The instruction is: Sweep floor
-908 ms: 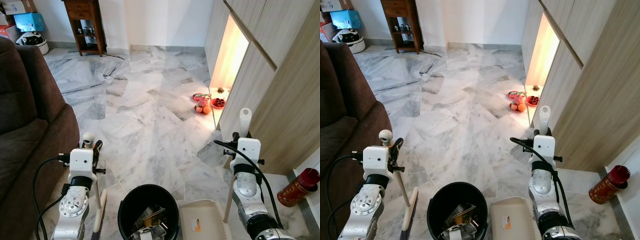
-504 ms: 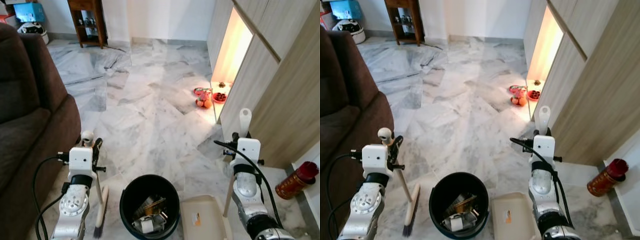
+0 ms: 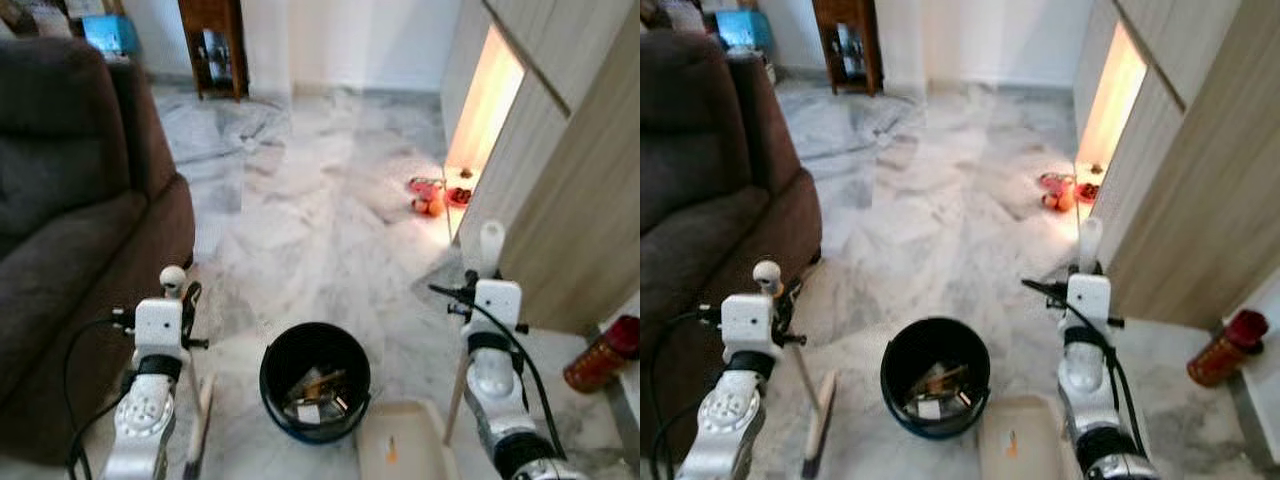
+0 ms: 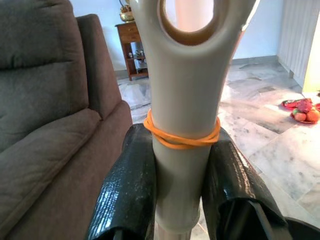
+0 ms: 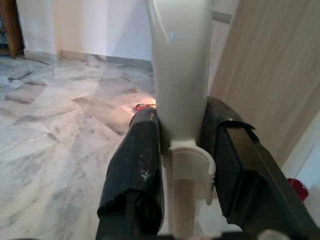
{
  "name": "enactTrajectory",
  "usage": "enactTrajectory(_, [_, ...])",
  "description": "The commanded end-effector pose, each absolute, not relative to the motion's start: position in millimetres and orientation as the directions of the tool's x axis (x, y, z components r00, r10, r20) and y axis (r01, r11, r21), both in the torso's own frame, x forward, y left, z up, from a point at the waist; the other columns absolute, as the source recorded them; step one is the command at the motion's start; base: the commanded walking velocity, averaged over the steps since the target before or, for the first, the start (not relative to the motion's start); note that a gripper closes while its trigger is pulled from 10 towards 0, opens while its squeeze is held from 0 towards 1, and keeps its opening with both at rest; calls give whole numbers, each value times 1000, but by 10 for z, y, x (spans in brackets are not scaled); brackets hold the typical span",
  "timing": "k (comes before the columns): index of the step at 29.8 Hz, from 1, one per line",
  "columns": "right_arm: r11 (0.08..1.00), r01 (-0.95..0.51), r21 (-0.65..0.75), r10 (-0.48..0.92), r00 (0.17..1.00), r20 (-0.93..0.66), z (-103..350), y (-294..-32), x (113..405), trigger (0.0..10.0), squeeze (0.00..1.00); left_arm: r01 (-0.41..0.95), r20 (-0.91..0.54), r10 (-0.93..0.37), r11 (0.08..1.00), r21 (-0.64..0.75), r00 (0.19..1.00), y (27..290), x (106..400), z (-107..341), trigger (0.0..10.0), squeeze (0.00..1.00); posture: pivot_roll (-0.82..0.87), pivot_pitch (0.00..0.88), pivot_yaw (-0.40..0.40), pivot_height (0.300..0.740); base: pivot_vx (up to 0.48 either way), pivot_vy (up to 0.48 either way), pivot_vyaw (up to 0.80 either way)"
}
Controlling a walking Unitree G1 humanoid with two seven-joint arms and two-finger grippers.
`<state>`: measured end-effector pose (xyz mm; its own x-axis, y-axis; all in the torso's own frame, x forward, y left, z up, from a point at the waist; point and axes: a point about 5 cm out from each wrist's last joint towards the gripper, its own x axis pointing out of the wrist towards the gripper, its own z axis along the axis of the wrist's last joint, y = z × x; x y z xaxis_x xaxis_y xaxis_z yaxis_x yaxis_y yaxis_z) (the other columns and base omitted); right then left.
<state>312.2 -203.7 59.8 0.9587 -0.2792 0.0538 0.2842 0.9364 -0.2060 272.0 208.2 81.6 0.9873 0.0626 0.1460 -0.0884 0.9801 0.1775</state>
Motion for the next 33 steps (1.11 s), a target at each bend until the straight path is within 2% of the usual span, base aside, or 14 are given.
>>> enactTrajectory(1, [936,288,-203,-276,957,88,666,-2063,3151,10000,0,-79,192,42,979,188,980,2062,2746,905,10000,0,87,0,-13,740,-277,0,0])
enactTrajectory(23, [943,270,-195,-260,963,74,594,-2037,3091,10000,0,-56,192,18,980,192,981,2046,2743,880,10000,0,94,0,-18,740,-280,0,0])
enactTrajectory(33, [944,268,-192,-259,963,73,580,-2041,3075,10000,0,-43,191,4,979,197,982,2013,2758,876,10000,0,95,0,-18,740,0,0,0])
